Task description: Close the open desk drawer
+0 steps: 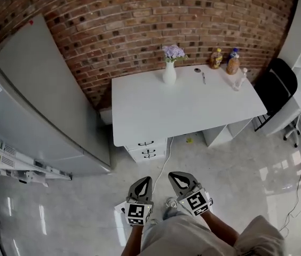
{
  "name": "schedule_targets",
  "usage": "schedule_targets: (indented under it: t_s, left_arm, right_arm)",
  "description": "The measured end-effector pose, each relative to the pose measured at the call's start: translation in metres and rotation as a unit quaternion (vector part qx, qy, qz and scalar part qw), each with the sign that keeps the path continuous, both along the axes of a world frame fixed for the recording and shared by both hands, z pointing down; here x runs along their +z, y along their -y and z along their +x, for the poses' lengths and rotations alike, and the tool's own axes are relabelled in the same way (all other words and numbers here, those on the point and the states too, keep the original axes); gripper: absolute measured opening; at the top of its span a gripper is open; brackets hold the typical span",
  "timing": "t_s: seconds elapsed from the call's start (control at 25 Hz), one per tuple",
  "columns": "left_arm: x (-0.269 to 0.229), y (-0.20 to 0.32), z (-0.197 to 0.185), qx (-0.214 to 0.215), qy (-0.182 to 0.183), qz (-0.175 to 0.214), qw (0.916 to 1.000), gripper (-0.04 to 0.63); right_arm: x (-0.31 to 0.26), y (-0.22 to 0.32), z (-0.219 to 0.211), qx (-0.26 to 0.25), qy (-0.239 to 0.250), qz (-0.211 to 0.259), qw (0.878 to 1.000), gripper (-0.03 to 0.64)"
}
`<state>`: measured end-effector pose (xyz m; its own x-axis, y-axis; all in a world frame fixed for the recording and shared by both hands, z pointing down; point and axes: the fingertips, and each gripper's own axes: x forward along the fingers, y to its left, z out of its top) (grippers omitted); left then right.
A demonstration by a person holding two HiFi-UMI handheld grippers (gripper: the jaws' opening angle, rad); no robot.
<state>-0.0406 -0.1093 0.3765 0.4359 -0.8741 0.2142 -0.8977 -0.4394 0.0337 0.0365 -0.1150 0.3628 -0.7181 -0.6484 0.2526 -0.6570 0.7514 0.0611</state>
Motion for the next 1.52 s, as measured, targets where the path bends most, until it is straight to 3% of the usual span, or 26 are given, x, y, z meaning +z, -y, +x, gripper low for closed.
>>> schedule_targets:
  t_s: [0.28, 0.48, 0.76, 1.08, 1.52]
  left_arm:
    - [-0.026, -0.071, -0.001, 0.031, 0.015, 0.012, 0.9993, 0.012]
    - [-0.023, -0.125, -0.015, 0.040, 0.003, 0.009, 0.9991, 0.012]
    - [-0.016, -0.185, -0.022, 0.029, -0.008, 0.005, 0.9995, 0.012]
    - [-0.006, -0.226, -0.009, 0.021, -0.022, -0.002, 0.9995, 0.012]
    - [-0.006, -0.243, -0.005, 0.025, -0.020, 0.002, 0.9995, 0.012]
  right_arm:
    - [-0.012, -0.078, -0.008, 0.020, 0.031, -0.014, 0.999, 0.017]
    - [-0.010, -0.134, -0.025, 0.030, 0.030, -0.010, 0.999, 0.017]
    - [-0.011, -0.190, -0.013, 0.046, 0.024, -0.003, 0.999, 0.017]
    - [0.001, -0.232, -0.006, 0.046, 0.024, -0.009, 0.999, 0.017]
    - [0.003, -0.248, -0.006, 0.049, 0.025, -0.010, 0.998, 0.017]
